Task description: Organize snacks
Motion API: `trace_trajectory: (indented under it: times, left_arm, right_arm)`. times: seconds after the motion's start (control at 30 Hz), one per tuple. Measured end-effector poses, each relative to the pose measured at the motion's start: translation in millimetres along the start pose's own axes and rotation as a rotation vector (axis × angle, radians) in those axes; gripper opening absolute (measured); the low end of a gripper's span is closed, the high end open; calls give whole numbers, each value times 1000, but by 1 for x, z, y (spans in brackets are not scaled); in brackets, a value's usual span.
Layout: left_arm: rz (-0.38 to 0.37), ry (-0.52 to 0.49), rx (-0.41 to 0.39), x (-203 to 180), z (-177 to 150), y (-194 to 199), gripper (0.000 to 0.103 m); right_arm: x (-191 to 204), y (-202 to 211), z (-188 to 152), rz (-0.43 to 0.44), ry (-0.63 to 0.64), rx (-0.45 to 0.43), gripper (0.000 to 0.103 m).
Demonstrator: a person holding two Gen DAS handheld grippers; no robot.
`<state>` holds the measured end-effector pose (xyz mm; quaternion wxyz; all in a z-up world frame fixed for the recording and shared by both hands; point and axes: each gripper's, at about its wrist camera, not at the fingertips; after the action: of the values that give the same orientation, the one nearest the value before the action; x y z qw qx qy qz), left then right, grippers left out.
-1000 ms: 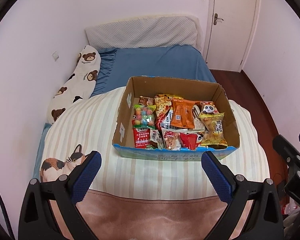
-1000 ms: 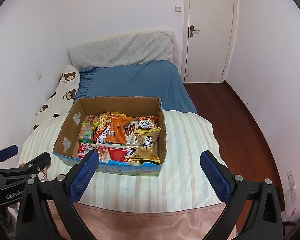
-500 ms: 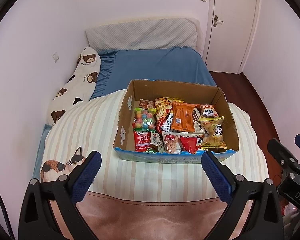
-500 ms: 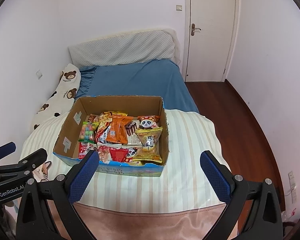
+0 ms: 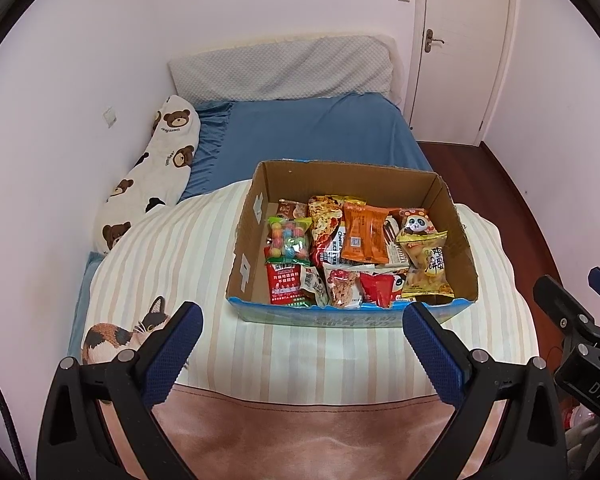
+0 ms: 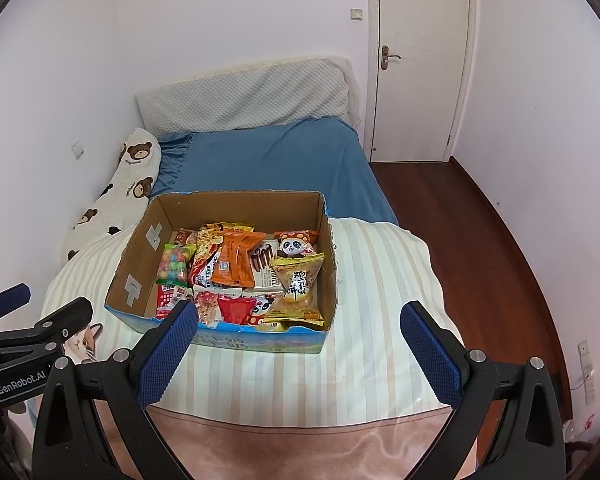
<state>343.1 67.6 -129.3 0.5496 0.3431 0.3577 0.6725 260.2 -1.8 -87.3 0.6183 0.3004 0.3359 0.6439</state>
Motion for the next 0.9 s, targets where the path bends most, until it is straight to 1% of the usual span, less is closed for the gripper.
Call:
trace_trajectory:
  times: [0.57,0.9]
  left_arm:
    - [-6,-9,-11,-1,6,9,103]
    - [-12,-11,-12,-1,5,11,103]
  right_arm:
    - [-3,1,-3,-4,-14,2,103]
    - [-2,4,-4,-11,-12,-8,103]
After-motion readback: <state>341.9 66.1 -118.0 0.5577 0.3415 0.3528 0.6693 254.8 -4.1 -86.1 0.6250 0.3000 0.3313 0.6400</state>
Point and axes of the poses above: each gripper's, at about its wrist camera, not at the fingertips, and y roughly against the way its jaws point, x to its left, z to its top, and after that the axes turned 4 degrees about x, right-handed
